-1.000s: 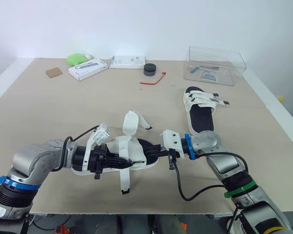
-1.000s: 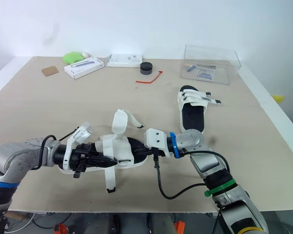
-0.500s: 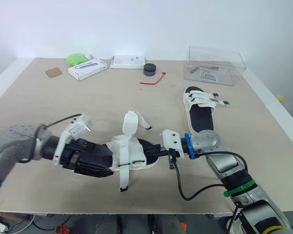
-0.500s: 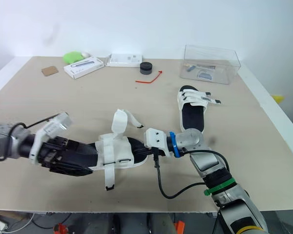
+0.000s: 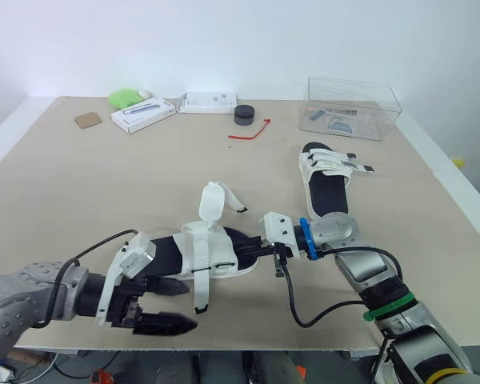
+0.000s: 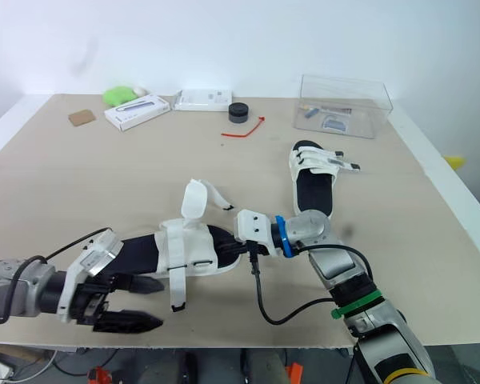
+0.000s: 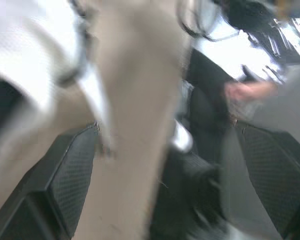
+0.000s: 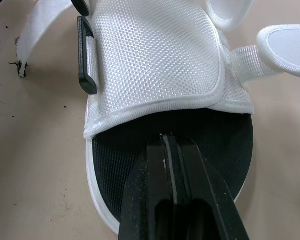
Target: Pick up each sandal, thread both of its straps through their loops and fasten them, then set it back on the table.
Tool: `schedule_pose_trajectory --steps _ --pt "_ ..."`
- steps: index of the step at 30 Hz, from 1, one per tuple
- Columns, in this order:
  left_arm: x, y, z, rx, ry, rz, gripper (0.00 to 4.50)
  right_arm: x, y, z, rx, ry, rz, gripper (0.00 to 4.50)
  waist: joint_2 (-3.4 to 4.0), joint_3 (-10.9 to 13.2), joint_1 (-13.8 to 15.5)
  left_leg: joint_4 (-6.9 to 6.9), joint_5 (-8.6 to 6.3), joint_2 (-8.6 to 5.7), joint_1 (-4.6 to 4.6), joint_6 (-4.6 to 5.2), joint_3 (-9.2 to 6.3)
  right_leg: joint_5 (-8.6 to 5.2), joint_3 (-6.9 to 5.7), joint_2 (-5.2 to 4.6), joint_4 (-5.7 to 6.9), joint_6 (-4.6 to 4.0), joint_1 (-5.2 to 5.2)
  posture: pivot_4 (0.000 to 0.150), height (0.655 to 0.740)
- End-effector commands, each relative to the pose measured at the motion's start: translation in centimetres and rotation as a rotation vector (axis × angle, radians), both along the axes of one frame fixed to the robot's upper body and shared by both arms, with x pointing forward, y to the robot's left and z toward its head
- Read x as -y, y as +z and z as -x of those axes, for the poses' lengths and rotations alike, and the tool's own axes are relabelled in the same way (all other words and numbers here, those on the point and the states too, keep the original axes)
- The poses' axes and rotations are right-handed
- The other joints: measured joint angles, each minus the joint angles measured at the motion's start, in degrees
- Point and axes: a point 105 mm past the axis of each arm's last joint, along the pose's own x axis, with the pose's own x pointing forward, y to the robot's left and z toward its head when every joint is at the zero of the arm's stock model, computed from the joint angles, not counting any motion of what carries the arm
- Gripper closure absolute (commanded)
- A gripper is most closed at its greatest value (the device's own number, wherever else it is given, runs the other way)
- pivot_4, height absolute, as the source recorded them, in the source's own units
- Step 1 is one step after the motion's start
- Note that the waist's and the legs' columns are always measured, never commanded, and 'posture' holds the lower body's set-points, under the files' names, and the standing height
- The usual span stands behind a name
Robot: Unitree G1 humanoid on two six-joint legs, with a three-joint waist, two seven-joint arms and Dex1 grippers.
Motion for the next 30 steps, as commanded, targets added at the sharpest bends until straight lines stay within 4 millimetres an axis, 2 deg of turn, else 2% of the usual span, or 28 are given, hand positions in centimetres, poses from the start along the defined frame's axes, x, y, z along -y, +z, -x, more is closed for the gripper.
schedule_pose_trajectory --steps 1,6,11,14,17,19,21,22,26,30 --pt "0.6 -0.4 0.1 0.073 0.028 -0.016 0.06 0.4 -0.8 0.0 -0.019 -0.005 0.042 4.50 -0.01 0.0 0.0 -0.03 0.00 -0.02 0.00 0.00 0.04 0.00 0.02 -0.02 0.00 0.02 -0.01 0.150 0.7400" --pt "1.4 -1.4 -0.1 0.091 0.066 0.005 0.06 0.2 -0.9 0.2 -0.021 0.002 0.041 4.50 -0.01 0.0 0.0 -0.09 -0.02 -0.02 0.00 0.00 0.04 0.09 0.02 -0.06 -0.02 0.17 -0.02 0.150 0.7400" --pt "2.3 -1.3 -0.1 0.078 0.045 0.053 0.06 0.2 -0.9 0.0 -0.015 0.005 0.046 4.50 -0.02 0.0 0.0 -0.08 0.00 -0.01 0.01 0.00 0.00 0.09 -0.01 -0.01 -0.02 0.16 -0.01 0.150 0.7400" --pt "2.5 -1.7 0.0 0.075 0.022 0.047 0.94 0.3 -0.9 0.0 -0.012 0.007 0.049 4.50 -0.02 0.0 0.0 -0.09 0.00 -0.01 0.01 0.00 0.01 0.10 -0.01 0.01 -0.02 0.16 -0.01 0.150 0.7400" --pt "2.8 -1.9 0.3 0.066 -0.002 0.057 2.46 0.2 -0.9 0.0 -0.011 0.010 0.052 4.50 -0.02 0.0 0.0 -0.09 0.00 0.00 0.01 0.00 0.01 0.10 -0.01 0.01 -0.02 0.17 -0.01 0.150 0.7400" --pt "2.9 -2.0 0.8 0.063 -0.030 0.055 3.18 0.3 -1.0 0.1 -0.011 0.012 0.053 4.50 -0.02 0.0 0.0 -0.10 0.00 0.00 0.01 0.00 0.01 0.10 -0.01 0.01 -0.02 0.17 -0.02 0.150 0.7400" --pt "2.7 -2.1 0.8 0.077 -0.033 0.043 4.21 0.3 -1.0 0.2 -0.011 0.012 0.054 4.50 -0.02 0.0 0.0 -0.10 0.00 0.01 0.01 0.00 0.01 0.09 -0.01 0.02 -0.02 0.17 -0.02 0.150 0.7400" --pt "2.4 -2.2 0.4 0.093 -0.014 0.031 4.41 0.4 -1.0 0.2 -0.011 0.013 0.055 4.50 -0.02 0.0 0.0 -0.09 0.00 0.01 0.01 0.00 0.01 0.08 -0.02 0.02 -0.02 0.15 -0.02 0.150 0.7400" --pt "0.9 -2.3 -1.8 0.151 0.044 -0.006 4.41 0.4 -1.0 0.1 -0.008 0.013 0.057 4.50 -0.02 0.0 0.0 -0.10 0.00 0.00 0.02 0.00 0.00 0.04 -0.03 0.02 -0.02 0.07 -0.01 0.150 0.7400" --pt "0.5 -1.8 -3.1 0.182 0.049 0.002 4.41 0.3 -0.9 0.0 -0.003 0.013 0.057 4.50 -0.01 0.0 0.0 -0.09 0.01 0.00 0.01 0.01 0.03 0.06 -0.03 0.02 -0.02 0.10 -0.01 0.150 0.7400"
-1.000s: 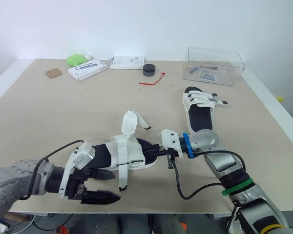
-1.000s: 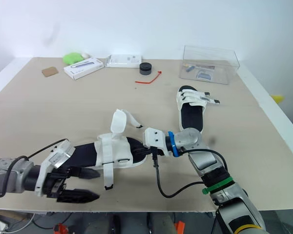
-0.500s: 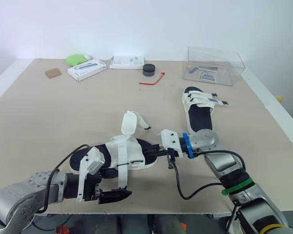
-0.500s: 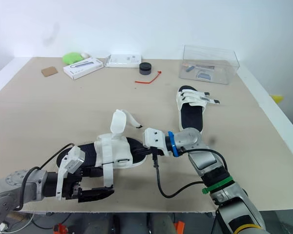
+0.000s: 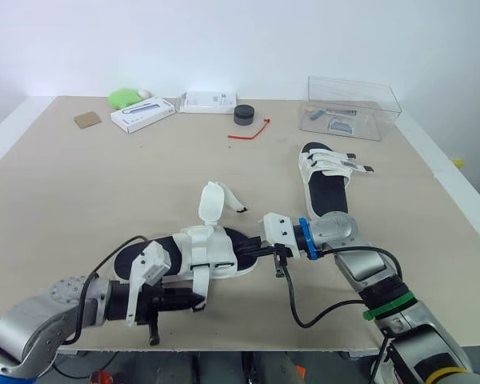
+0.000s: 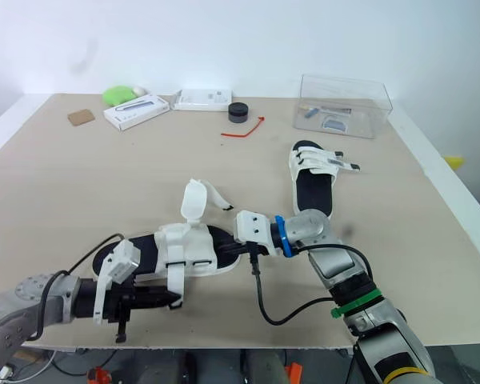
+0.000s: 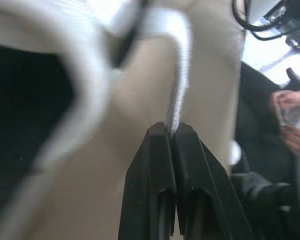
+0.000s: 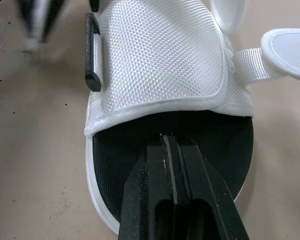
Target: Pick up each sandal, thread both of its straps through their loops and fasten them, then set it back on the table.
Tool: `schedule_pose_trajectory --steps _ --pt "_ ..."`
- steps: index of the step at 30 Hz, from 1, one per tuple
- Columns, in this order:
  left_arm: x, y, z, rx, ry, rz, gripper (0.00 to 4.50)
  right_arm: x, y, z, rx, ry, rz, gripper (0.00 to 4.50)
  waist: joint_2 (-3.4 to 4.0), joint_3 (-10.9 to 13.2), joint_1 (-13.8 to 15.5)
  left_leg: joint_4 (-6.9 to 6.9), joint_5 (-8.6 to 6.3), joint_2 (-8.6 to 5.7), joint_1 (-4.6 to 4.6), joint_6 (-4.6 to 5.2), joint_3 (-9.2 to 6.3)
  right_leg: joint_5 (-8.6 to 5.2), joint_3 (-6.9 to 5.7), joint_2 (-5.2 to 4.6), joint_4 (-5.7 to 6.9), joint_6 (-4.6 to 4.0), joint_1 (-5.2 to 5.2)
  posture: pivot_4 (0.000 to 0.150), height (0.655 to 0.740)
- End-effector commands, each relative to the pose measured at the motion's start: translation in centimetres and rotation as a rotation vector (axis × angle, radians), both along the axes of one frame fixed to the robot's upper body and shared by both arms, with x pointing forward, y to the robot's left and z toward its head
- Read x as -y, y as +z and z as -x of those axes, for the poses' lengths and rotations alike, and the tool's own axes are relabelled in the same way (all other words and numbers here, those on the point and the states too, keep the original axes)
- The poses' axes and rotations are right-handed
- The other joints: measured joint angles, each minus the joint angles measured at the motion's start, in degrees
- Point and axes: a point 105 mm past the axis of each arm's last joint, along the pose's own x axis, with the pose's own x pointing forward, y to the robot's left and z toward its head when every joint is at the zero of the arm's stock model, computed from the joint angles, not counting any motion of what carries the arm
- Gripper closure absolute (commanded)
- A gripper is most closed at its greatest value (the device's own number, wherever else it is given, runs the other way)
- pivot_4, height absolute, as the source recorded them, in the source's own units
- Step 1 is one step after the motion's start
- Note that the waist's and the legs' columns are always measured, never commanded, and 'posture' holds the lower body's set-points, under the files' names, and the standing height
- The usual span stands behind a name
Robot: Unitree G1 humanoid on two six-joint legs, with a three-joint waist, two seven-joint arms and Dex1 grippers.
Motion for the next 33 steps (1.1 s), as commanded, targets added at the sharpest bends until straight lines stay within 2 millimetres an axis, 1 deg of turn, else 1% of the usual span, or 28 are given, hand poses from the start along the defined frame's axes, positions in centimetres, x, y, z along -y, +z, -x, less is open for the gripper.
schedule_pose_trajectory --steps 1,5,11,19,23,27,30,33 --pt "-0.2 0.8 -0.8 0.063 -0.010 0.003 4.41 0.4 -0.8 0.0 -0.015 -0.004 0.047 4.50 0.00 0.0 -0.1 0.00 0.00 0.00 0.00 0.00 0.05 0.02 0.00 0.00 0.00 0.04 -0.01 0.150 0.7400" --pt "-0.5 0.8 -2.0 0.099 -0.006 -0.010 4.41 0.4 -0.8 -0.1 -0.013 -0.009 0.048 4.50 0.00 0.0 0.0 -0.01 -0.01 -0.01 -0.01 0.00 0.05 0.05 0.01 -0.01 0.00 0.10 -0.01 0.150 0.7400" --pt "0.0 0.9 -2.8 0.126 -0.024 -0.003 4.41 0.5 -0.8 -0.2 -0.012 -0.016 0.051 4.50 0.00 0.0 0.0 0.00 0.00 -0.01 0.00 0.00 0.05 0.07 0.00 -0.02 0.00 0.12 -0.01 0.150 0.7400" --pt "0.2 1.1 -2.8 0.129 -0.046 0.004 4.41 0.7 -0.8 -0.2 -0.011 -0.023 0.054 4.50 0.00 0.0 0.0 0.00 0.00 0.00 -0.01 0.00 0.04 0.09 0.02 -0.02 0.00 0.16 -0.01 0.150 0.7400" --pt "-0.1 1.0 -0.4 0.063 -0.106 0.005 4.41 0.7 -0.9 -0.1 -0.013 -0.026 0.053 4.50 0.00 0.0 0.0 -0.01 -0.01 0.00 -0.01 0.01 0.07 0.08 0.02 -0.02 -0.01 0.17 -0.02 0.150 0.7400" --pt "-0.2 1.0 1.3 0.025 -0.128 0.005 4.41 0.7 -1.1 -0.1 -0.015 -0.027 0.056 4.50 -0.04 0.0 0.0 -0.03 -0.01 0.01 -0.01 0.01 0.03 0.05 0.01 -0.05 -0.02 0.15 -0.02 0.150 0.7400" --pt "0.8 1.1 3.2 -0.004 -0.165 0.027 4.41 0.6 -1.3 0.0 -0.020 -0.025 0.056 4.50 -0.03 0.0 0.0 -0.03 -0.02 0.03 -0.01 0.01 0.04 0.03 0.02 -0.07 -0.02 0.12 -0.02 0.150 0.7400" --pt "1.5 1.3 4.3 -0.023 -0.186 0.043 4.41 0.6 -1.3 0.1 -0.021 -0.023 0.057 4.50 -0.04 0.0 0.0 -0.03 -0.02 0.03 0.00 0.01 0.03 0.03 0.01 -0.12 -0.02 0.13 -0.01 0.150 0.7400"
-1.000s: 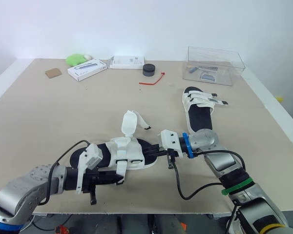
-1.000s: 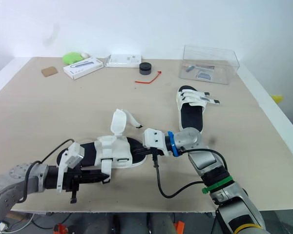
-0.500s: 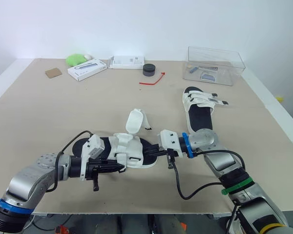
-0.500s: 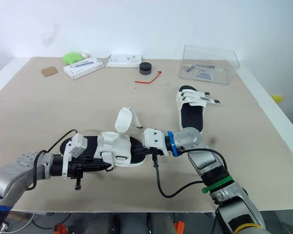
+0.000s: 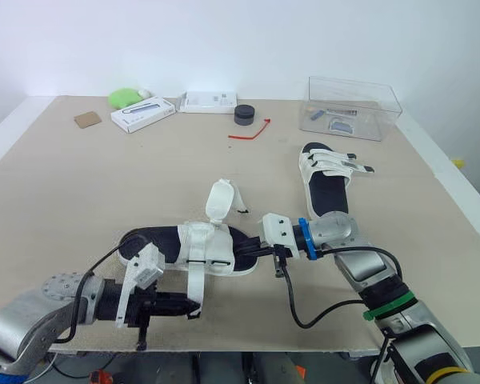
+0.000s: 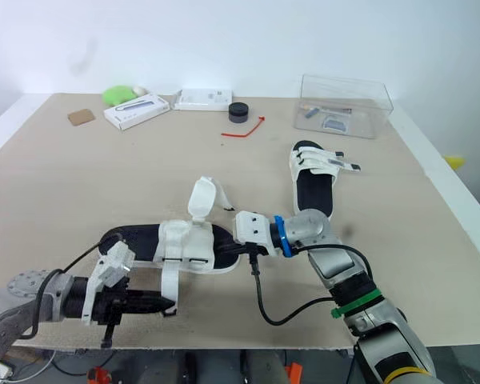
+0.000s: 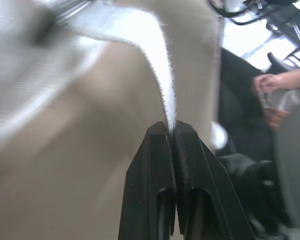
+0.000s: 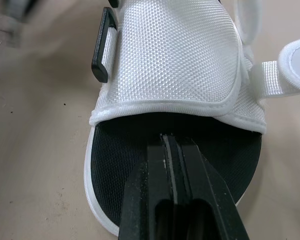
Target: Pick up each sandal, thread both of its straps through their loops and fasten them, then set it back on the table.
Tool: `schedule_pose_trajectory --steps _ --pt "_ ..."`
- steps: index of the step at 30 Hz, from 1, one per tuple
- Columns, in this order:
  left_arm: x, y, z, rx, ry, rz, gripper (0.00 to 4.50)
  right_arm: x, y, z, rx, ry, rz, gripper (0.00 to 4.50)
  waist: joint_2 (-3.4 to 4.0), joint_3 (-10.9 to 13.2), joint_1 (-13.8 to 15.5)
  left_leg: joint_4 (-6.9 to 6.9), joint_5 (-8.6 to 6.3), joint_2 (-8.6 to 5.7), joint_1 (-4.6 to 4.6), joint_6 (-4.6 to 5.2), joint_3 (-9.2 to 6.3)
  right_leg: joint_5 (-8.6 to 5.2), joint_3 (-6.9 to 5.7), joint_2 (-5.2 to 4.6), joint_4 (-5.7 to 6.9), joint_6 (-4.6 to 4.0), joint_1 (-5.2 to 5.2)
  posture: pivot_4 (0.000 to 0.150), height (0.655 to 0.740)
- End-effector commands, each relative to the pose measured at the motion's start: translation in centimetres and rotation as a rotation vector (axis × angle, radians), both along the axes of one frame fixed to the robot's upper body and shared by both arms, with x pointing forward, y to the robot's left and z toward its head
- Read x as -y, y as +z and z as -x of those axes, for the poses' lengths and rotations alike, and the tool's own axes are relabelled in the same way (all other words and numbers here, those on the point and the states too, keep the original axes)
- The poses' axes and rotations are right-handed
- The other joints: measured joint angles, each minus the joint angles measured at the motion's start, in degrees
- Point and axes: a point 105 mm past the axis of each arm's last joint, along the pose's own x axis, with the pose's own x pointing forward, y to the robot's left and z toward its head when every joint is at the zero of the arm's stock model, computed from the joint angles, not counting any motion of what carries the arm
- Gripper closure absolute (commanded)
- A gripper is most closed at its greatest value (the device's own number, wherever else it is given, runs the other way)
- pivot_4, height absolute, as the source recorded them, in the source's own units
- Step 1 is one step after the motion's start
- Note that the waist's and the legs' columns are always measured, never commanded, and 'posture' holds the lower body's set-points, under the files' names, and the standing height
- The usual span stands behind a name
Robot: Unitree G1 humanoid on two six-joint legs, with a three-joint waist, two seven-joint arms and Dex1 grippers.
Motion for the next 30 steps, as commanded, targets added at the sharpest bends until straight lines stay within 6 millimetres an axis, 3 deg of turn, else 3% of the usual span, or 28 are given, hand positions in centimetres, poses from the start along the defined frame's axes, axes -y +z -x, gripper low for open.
schedule_pose_trajectory --steps 1,11,15,18,23,25,26,30 --pt "1.2 1.1 1.5 0.010 -0.053 0.025 4.41 0.6 -1.3 0.0 -0.029 -0.022 0.051 4.50 0.00 0.0 0.0 0.00 0.00 -0.01 0.00 0.00 -0.01 -0.01 -0.01 0.02 0.00 -0.01 0.00 0.150 0.7400" --pt "0.5 0.5 3.2 -0.029 -0.119 -0.055 4.41 0.6 -1.3 -0.2 -0.025 -0.015 0.058 4.50 0.01 0.0 0.0 -0.01 0.00 0.00 0.03 0.00 -0.01 -0.12 -0.01 0.10 0.00 -0.22 0.00 0.150 0.7400" --pt "-0.2 0.8 2.2 0.035 -0.110 -0.097 4.41 0.6 -1.4 -0.2 -0.024 -0.010 0.062 4.50 0.02 0.0 0.0 -0.02 0.00 -0.01 0.04 0.00 0.00 -0.15 -0.01 0.10 0.00 -0.26 0.00 0.150 0.7400" --pt "-0.5 1.4 1.4 0.146 -0.145 -0.138 3.56 0.7 -1.4 -0.2 -0.024 -0.009 0.066 4.50 0.02 0.0 0.0 -0.02 0.00 -0.01 0.04 0.00 0.01 -0.15 0.00 0.10 0.00 -0.25 0.00 0.150 0.7400" --pt "-1.1 2.3 -0.2 0.356 -0.229 -0.232 1.39 0.6 -1.4 -0.3 -0.023 -0.005 0.068 4.50 0.03 0.0 0.0 -0.02 0.01 -0.02 0.07 0.00 0.06 -0.14 -0.01 0.11 0.00 -0.27 0.00 0.150 0.7400" --pt "-0.9 3.3 -1.1 0.455 -0.243 -0.238 0.33 0.5 -1.4 -0.3 -0.023 -0.002 0.066 4.50 0.02 0.0 0.0 -0.02 0.01 -0.02 0.07 0.00 0.09 -0.14 0.00 0.11 0.00 -0.26 0.00 0.150 0.7400" --pt "-0.9 3.5 -1.3 0.508 -0.269 -0.262 0.05 0.5 -1.4 -0.2 -0.023 0.000 0.066 4.50 0.01 0.0 0.0 -0.02 0.01 -0.02 0.06 0.00 0.08 -0.14 -0.01 0.11 0.00 -0.26 0.00 0.150 0.7400" --pt "-1.1 4.4 -2.6 0.900 -0.438 -0.415 0.05 0.5 -1.5 -0.2 -0.023 0.004 0.068 4.50 0.02 0.0 0.0 -0.03 0.00 -0.03 0.08 0.00 0.16 -0.12 0.01 0.11 0.00 -0.26 0.00 0.150 0.7400"
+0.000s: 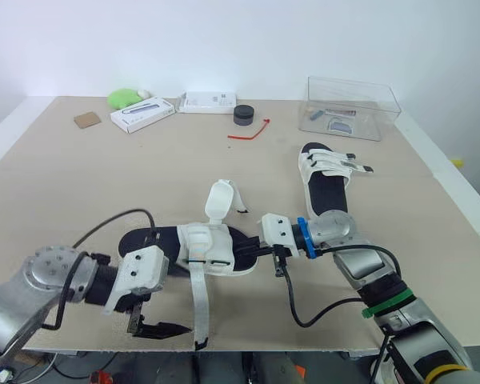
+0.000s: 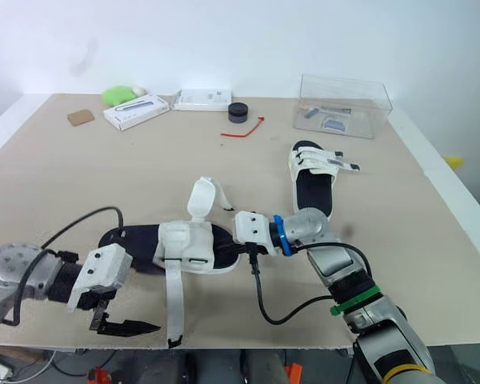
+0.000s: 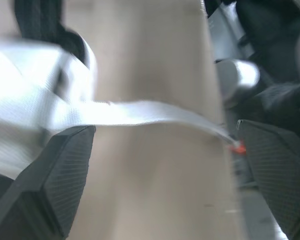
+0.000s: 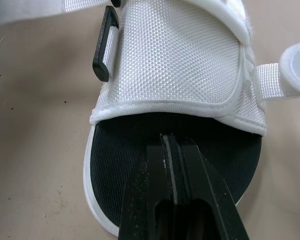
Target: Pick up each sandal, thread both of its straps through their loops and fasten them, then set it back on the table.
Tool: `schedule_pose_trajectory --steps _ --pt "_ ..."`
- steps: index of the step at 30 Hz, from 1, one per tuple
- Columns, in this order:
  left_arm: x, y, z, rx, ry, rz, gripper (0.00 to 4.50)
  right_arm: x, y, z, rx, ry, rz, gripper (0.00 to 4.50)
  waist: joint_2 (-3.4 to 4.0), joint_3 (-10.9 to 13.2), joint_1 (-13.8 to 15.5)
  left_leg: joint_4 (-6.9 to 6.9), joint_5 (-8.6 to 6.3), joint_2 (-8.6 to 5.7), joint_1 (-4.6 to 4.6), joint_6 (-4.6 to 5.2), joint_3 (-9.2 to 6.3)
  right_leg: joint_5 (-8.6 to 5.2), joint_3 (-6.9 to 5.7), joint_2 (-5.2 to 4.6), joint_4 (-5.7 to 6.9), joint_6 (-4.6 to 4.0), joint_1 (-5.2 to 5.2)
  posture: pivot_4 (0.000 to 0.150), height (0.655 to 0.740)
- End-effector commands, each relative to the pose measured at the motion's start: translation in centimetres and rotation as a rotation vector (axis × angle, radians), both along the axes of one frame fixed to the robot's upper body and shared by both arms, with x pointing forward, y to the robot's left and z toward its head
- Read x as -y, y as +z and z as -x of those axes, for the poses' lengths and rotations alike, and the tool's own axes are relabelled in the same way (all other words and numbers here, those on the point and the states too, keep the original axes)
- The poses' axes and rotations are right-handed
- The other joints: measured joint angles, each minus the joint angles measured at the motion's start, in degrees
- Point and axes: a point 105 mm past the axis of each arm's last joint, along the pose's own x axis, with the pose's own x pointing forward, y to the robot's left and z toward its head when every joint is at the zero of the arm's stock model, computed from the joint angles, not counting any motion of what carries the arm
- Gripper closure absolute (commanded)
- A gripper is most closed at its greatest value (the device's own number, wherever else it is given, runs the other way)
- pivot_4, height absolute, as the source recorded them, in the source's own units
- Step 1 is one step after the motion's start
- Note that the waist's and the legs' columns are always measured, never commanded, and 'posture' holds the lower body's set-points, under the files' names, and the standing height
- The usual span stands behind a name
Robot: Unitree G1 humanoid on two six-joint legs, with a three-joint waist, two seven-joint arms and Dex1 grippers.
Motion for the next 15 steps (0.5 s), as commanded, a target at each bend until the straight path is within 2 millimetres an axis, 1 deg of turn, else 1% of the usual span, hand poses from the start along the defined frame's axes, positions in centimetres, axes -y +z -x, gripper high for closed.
schedule_pose_trajectory --steps 1,4,7,9,12,13,15 --pt "0.0 0.5 -0.4 0.279 -0.167 -0.104 0.05 0.7 -1.5 0.0 -0.034 -0.018 0.062 4.50 0.00 0.0 0.0 0.00 0.00 0.01 0.00 0.00 0.00 0.00 0.01 0.00 0.00 -0.01 0.00 0.150 0.7400" --pt "-0.3 0.0 -0.2 0.404 -0.305 -0.171 0.05 0.8 -1.5 -0.1 -0.033 -0.016 0.066 4.50 0.00 0.0 0.0 0.00 0.00 0.02 0.00 0.00 0.03 0.01 0.06 -0.03 -0.01 -0.04 0.00 0.150 0.7400" --pt "-0.5 -0.3 0.1 0.466 -0.381 -0.186 0.05 0.9 -1.5 -0.1 -0.030 -0.017 0.073 4.50 0.00 0.0 0.0 -0.01 -0.01 0.03 0.00 0.01 0.07 0.02 0.08 -0.08 -0.01 -0.03 -0.01 0.150 0.7400" --pt "-0.4 -0.2 0.5 0.455 -0.383 -0.156 0.05 1.0 -1.5 -0.2 -0.029 -0.017 0.076 4.50 0.00 0.0 0.0 0.00 -0.01 0.04 -0.01 0.02 0.08 0.02 0.07 -0.10 -0.01 -0.02 -0.01 0.150 0.7400" --pt "-0.6 -1.1 2.4 0.367 -0.405 -0.145 0.05 1.1 -1.5 -0.2 -0.028 -0.017 0.077 4.50 0.00 0.0 -0.1 -0.01 -0.04 0.05 0.00 0.07 0.15 0.05 0.06 -0.10 -0.02 0.06 -0.02 0.150 0.7400" --pt "-0.6 -1.4 2.9 0.353 -0.418 -0.144 0.05 1.1 -1.5 -0.1 -0.027 -0.018 0.077 4.50 0.00 0.0 -0.1 -0.01 -0.06 0.08 -0.01 0.11 0.16 0.13 0.05 -0.11 -0.02 0.24 -0.04 0.150 0.7400" --pt "-0.7 -1.8 3.6 0.351 -0.434 -0.145 0.05 1.1 -1.6 -0.1 -0.026 -0.017 0.078 4.50 0.00 0.0 0.0 -0.01 -0.07 0.08 -0.01 0.12 0.15 0.12 0.03 -0.12 -0.02 0.25 -0.04 0.150 0.7400"
